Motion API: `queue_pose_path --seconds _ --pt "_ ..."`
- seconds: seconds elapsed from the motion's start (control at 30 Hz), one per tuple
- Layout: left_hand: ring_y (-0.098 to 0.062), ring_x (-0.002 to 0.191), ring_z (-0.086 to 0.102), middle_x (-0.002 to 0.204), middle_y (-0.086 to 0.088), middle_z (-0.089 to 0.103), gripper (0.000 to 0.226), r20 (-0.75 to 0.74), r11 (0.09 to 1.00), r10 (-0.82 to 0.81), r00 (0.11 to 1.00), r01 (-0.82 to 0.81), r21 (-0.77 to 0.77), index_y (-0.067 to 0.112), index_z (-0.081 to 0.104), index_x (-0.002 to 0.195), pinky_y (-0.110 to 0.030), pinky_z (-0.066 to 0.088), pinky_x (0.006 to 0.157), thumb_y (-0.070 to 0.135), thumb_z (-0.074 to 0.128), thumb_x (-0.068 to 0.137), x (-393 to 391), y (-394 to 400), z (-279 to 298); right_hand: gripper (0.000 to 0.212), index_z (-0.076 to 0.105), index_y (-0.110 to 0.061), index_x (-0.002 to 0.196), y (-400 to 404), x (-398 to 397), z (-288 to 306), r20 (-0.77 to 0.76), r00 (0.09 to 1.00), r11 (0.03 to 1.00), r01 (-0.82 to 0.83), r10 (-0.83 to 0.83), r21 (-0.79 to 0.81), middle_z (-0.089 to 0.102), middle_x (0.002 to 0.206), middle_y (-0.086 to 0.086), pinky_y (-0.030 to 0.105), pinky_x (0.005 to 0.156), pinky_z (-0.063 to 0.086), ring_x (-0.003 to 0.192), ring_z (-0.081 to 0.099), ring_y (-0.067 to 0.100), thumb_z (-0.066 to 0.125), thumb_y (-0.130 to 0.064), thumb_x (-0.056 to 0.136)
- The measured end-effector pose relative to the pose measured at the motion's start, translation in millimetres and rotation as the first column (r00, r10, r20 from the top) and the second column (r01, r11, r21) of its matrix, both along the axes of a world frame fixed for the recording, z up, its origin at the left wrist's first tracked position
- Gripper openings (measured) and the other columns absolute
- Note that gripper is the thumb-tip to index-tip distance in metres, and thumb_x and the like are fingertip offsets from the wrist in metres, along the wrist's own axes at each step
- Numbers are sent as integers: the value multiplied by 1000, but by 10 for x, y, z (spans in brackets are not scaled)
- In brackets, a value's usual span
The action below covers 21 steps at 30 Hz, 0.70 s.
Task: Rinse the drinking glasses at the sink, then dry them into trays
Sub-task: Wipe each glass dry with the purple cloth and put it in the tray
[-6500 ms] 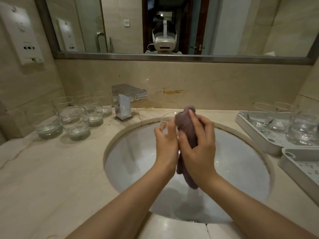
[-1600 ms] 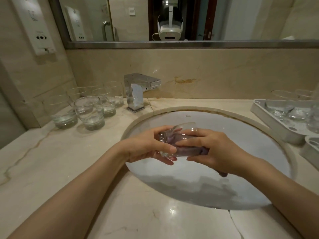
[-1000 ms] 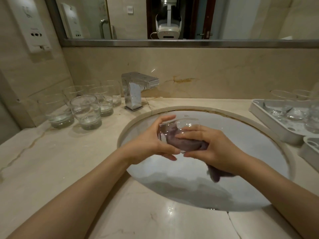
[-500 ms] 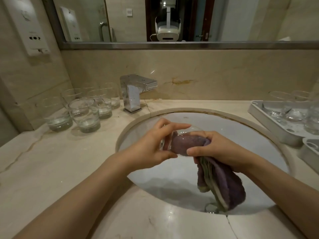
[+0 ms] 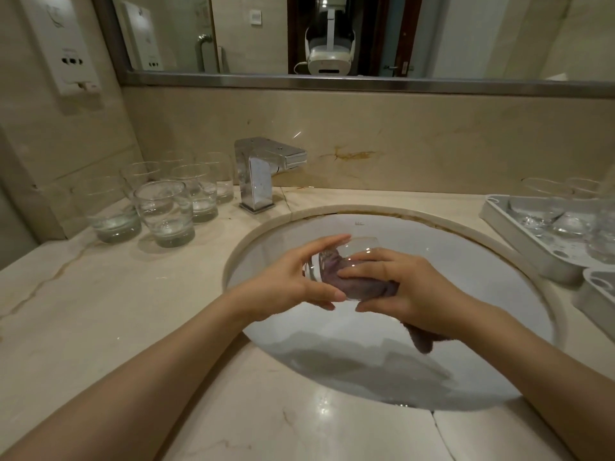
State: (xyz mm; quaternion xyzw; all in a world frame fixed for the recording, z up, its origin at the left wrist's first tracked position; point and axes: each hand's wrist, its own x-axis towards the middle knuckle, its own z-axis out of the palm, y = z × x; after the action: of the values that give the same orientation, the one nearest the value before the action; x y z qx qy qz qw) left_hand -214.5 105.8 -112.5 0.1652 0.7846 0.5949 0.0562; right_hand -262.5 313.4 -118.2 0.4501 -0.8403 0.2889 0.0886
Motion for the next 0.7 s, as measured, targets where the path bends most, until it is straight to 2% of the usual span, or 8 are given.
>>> queue_pose_path --seconds 0.03,0.1,0.17,0.23,0.33,0.43,0.53,0.7 --pt "-12 110 57 132 -1 45 79 -138 989 31 990 -50 -138 36 41 138 -16 50 88 -2 75 77 7 13 -15 42 67 -40 106 -19 37 27 256 967 996 18 6 -89 68 104 -17 24 83 49 93 64 4 82 -19 73" --pt "-7 113 48 126 -2 41 83 -408 920 -32 913 -132 -369 32 35 142 -7 39 95 2 76 77 -4 24 -47 36 70 -32 103 -33 102 70 664 738 969 59 119 -240 72 86 -10 24 74 51 75 65 6 82 -16 73" --pt "-3 108 43 125 0 38 86 -546 874 -118 829 -174 -454 31 31 143 -5 34 96 2 76 77 -47 -16 -63 36 70 -25 105 -42 119 97 770 609 950 81 192 -301 72 82 -4 24 66 52 68 62 11 81 -18 71" --pt "0 107 46 126 3 39 88 -554 891 -92 828 -180 -417 37 34 140 -6 36 96 0 78 74 -48 -39 -44 41 68 -25 106 -61 146 100 749 634 945 86 192 -316 72 79 -8 20 64 52 66 62 8 82 -18 68" --pt "-5 111 54 128 9 44 88 -403 965 31 915 -133 -227 48 45 129 -21 47 96 -6 80 68 -14 -7 24 40 67 -31 102 -75 171 99 576 807 948 67 131 -311 72 84 -19 11 69 48 74 65 -3 79 -9 72" --pt "-24 100 68 135 1 48 80 -29 991 28 999 -24 135 38 54 128 -37 59 76 -18 70 72 27 -5 133 40 67 -33 110 -5 95 80 5 1000 988 4 -3 -152 67 114 -10 22 79 53 95 64 3 79 -17 76" --pt "-29 91 69 127 -16 55 82 247 937 -123 961 31 348 28 50 130 -37 60 69 -22 66 67 24 -43 144 43 68 -29 117 54 -19 27 -562 826 997 -2 42 71 65 122 4 35 64 56 83 64 28 77 -25 75" --pt "-26 74 69 91 -12 69 63 254 946 -156 955 70 317 19 47 117 -35 59 66 -13 67 66 23 -95 138 49 59 -37 120 23 -21 12 -488 872 999 -38 48 30 62 125 0 35 68 56 85 64 27 73 -31 74"
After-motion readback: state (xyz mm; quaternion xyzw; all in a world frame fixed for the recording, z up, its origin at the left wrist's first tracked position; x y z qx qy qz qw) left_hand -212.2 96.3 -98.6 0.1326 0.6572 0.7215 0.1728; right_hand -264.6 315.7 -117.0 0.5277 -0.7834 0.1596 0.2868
